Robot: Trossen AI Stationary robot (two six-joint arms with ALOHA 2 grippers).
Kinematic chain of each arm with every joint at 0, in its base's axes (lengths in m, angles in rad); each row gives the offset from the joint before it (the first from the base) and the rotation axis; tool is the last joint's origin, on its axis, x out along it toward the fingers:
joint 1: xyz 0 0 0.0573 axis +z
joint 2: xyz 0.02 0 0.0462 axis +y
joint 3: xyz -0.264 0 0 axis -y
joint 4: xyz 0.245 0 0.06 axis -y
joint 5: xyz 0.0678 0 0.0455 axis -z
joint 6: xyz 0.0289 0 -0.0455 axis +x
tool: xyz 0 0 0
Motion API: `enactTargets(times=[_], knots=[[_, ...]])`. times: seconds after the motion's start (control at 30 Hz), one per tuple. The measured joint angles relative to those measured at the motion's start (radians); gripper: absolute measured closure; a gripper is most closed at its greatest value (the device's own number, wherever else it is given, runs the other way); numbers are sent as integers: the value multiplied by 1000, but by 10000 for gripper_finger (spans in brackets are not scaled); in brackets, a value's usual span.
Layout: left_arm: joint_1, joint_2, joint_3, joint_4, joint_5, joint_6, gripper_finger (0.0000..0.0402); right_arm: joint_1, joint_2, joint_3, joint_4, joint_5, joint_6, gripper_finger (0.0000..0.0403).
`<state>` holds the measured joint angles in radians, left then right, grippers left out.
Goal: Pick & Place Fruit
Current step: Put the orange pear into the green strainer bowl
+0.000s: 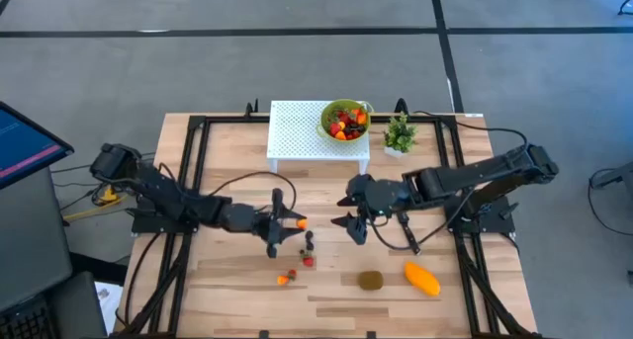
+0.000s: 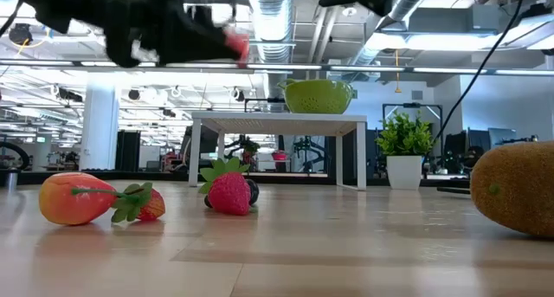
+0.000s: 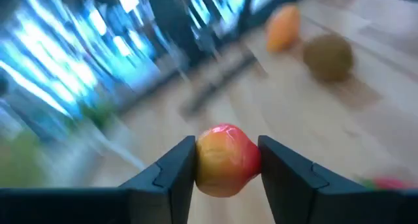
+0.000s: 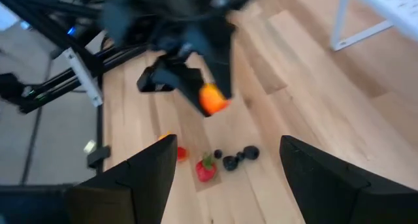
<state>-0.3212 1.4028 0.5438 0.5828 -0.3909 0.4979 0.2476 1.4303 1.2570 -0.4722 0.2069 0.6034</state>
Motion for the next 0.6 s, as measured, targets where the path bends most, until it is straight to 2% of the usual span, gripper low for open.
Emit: enactTargets(times=[0.13, 0.23, 0.4, 0.6], knots=[[-34, 25, 32, 160, -58, 398, 254, 52, 0, 0, 4, 124, 1, 138], [-28, 42, 94, 201, -59, 591, 255, 75, 0, 0, 28, 206, -22, 138], [12, 71, 209, 209, -60, 731, 252, 94, 0, 0, 120, 241, -97, 138], [61, 79, 266, 214, -25, 759, 255, 96, 0, 0, 180, 241, -156, 138]])
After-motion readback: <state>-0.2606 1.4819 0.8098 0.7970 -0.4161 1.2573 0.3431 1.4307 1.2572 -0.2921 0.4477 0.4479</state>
